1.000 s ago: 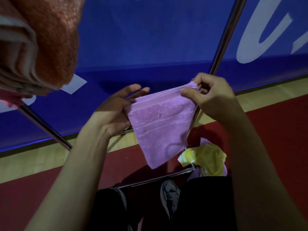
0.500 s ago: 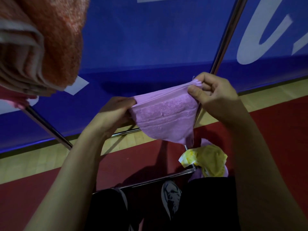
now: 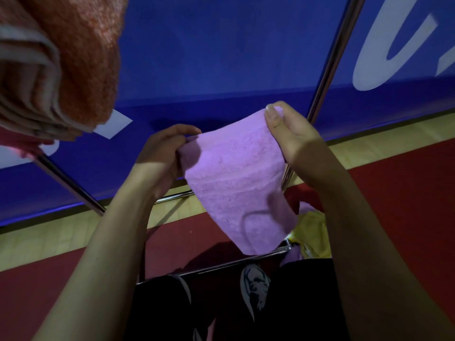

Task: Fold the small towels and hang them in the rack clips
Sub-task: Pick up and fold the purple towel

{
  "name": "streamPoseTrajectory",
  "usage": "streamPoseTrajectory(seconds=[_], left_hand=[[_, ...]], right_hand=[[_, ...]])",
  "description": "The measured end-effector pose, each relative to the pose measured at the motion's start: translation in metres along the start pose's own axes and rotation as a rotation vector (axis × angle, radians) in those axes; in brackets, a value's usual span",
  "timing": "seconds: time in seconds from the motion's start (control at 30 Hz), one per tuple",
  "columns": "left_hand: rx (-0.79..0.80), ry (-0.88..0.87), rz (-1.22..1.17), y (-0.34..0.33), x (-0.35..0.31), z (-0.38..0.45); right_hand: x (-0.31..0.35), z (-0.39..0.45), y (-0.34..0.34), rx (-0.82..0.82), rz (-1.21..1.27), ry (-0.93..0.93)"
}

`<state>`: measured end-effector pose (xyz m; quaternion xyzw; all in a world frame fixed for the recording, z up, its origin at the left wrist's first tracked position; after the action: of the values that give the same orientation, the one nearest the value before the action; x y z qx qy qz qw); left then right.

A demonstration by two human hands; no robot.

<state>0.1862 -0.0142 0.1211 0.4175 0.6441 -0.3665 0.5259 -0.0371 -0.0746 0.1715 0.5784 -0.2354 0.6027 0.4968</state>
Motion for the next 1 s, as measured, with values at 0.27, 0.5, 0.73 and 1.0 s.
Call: streamPoseTrajectory(seconds=[0.27, 0.5, 0.73, 1.0], left_hand=[[-0.093, 0.170, -0.091, -0.001, 0.014, -0.003], [-0.044, 0.184, -0.285, -0.004, 0.012, -0.004], [0.134, 0.232, -0.351, -0.017, 0.019, -0.015], [0.488, 0.131, 0.307, -0.025, 0.043, -0.032]], right_hand=[[-0.017, -0.003, -0.030, 0.206, 0.438, -0.252], [-0.007, -0.007, -0.035, 0.213, 0.819, -0.363], [-0.011, 0.007, -0.028, 0.039, 0.971, -0.416], [-0.011, 0.011, -0.007, -0.020, 1.100, -0.424]])
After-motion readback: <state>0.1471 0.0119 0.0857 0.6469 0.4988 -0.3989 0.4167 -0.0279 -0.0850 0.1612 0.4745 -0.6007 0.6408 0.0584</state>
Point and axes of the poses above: each hand's wrist, its own z-axis towards the middle knuckle, its own y-axis out of the back of the hand, x = y × z, the point moved 7 cm from there along z, towards the middle knuckle, and after that the axes turned 2 degrees about z, right-handed, at the moved point
